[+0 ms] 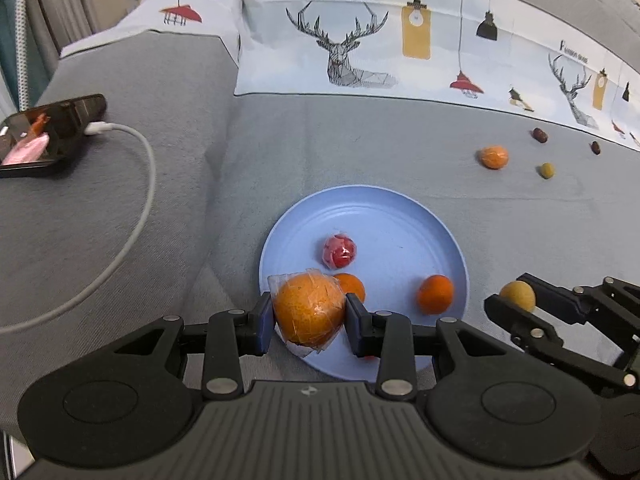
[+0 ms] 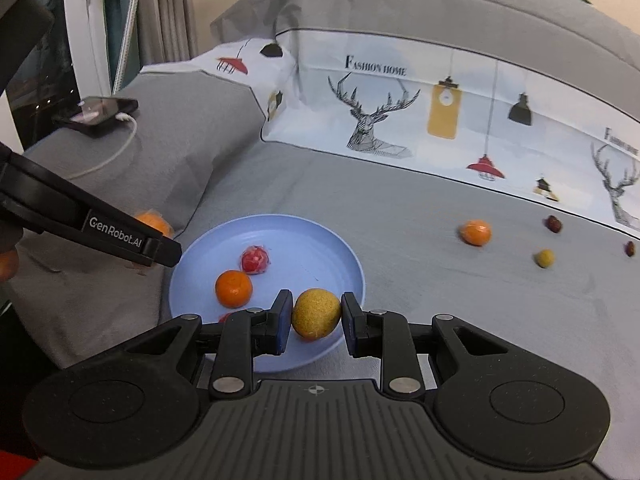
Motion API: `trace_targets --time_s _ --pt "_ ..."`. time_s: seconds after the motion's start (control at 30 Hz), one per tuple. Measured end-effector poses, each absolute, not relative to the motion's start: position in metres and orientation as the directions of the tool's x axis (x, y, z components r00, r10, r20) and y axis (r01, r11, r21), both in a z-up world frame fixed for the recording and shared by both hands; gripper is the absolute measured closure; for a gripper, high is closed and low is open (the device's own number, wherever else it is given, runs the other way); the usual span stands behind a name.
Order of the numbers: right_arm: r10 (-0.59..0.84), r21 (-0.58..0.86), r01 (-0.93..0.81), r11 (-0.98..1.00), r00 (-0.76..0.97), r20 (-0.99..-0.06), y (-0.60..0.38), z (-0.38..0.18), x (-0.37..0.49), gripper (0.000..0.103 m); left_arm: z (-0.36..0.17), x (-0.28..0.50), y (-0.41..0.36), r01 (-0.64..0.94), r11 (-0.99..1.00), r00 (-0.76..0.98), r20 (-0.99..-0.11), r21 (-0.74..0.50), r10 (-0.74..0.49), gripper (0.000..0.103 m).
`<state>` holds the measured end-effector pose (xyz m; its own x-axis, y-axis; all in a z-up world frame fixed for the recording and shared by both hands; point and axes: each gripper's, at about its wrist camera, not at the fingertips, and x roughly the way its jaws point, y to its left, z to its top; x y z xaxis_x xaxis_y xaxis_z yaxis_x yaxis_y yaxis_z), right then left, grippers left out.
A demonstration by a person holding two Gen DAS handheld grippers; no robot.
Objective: Organize fruits
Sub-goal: 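Open both tools to drop the mandarin and yellow fruit onto the plate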
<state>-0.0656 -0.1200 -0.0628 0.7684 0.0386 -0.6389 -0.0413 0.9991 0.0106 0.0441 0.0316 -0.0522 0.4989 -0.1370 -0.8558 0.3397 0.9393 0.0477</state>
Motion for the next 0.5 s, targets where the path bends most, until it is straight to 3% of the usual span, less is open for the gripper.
trace_targets --time_s 0.43,0.5 --pt "0.082 -0.011 -0.124 0.992 0.717 -0.692 -0.12 -0.103 -0.016 0.075 -0.093 0.086 0.02 0.355 0.934 0.451 -0.883 0.047 -0.127 0.062" --pt "0.093 -0.01 -0.139 0.99 0.713 -0.695 -0.121 -0.105 -0.01 0.075 -0.092 0.087 0.019 0.354 0.934 0.464 -0.878 0.058 -0.121 0.042"
